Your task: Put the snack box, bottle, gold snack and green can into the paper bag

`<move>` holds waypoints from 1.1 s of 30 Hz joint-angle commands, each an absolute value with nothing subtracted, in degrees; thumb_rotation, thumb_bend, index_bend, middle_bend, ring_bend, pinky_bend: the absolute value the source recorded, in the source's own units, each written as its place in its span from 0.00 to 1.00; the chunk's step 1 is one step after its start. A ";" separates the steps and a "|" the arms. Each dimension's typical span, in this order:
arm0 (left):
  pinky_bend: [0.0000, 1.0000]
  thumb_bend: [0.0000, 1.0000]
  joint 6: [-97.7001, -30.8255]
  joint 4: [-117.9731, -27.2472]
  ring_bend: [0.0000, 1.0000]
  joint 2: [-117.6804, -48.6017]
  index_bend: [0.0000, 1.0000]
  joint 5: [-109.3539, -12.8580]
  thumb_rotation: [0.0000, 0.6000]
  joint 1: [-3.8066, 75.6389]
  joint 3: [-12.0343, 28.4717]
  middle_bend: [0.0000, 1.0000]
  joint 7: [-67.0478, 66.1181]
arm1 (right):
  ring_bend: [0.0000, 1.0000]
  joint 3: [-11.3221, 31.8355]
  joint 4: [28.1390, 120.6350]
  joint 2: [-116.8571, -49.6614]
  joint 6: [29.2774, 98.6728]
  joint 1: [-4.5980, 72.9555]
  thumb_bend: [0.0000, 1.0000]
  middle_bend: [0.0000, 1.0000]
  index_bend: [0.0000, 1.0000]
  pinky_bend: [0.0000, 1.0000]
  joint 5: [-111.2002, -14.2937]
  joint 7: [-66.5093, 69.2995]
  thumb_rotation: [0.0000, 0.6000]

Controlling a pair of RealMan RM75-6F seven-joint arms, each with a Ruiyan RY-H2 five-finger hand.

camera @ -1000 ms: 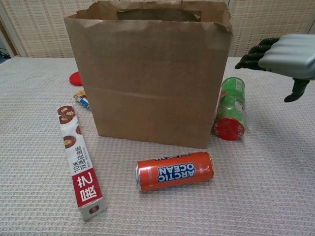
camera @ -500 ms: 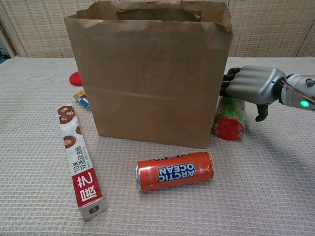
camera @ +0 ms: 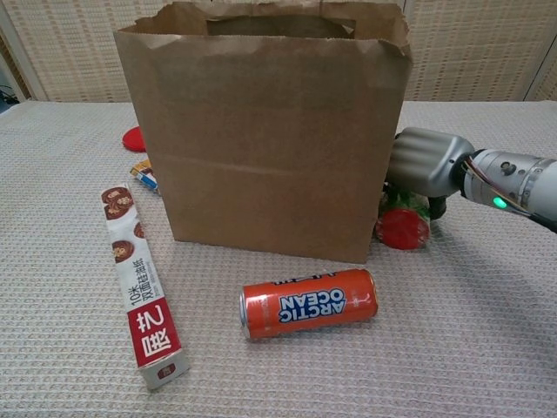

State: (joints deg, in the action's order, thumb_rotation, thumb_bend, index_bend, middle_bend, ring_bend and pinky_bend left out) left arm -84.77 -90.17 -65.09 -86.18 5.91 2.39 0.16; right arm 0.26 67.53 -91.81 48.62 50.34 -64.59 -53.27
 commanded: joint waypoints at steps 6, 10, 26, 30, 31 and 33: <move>0.00 0.35 -84.99 -90.14 0.00 -65.15 0.00 -86.32 1.00 5.82 2.32 0.00 -0.01 | 0.59 -1.19 78.30 -83.00 57.57 46.29 0.22 0.57 0.66 0.65 -71.85 -49.44 1.00; 0.00 0.35 -85.12 -90.15 0.00 -65.26 0.00 -86.34 1.00 5.78 2.33 0.00 -0.40 | 0.59 -0.81 85.32 -76.03 62.81 44.10 0.22 0.57 0.66 0.65 -74.57 -48.54 1.00; 0.00 0.35 -85.89 -90.34 0.00 -65.94 0.00 -86.30 1.00 5.49 2.44 0.00 -2.28 | 0.59 12.49 105.10 -57.47 73.15 45.17 0.22 0.57 0.66 0.64 -75.88 -56.52 1.00; 0.00 0.35 -85.81 -90.42 0.00 -65.92 0.00 -86.15 1.00 5.50 2.51 0.00 -2.23 | 0.59 15.59 105.44 -59.73 69.45 50.42 0.22 0.57 0.66 0.62 -72.12 -66.14 1.00; 0.00 0.35 -85.79 -90.41 0.00 -65.90 0.00 -86.14 1.00 5.50 2.51 0.00 -2.15 | 0.59 16.08 105.37 -60.60 68.86 51.51 0.22 0.57 0.66 0.62 -71.30 -67.96 1.00; 0.00 0.35 -85.72 -90.36 0.00 -65.85 0.00 -86.16 1.00 5.53 2.51 0.00 -1.89 | 0.59 17.12 105.10 -63.28 67.75 53.95 0.22 0.57 0.66 0.62 -69.61 -70.59 1.00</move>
State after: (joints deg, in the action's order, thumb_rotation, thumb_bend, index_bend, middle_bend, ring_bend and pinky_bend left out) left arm -85.74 -90.37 -65.86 -86.16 5.52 2.51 -1.91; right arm 14.56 104.77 -60.03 70.41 49.75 -72.81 -65.73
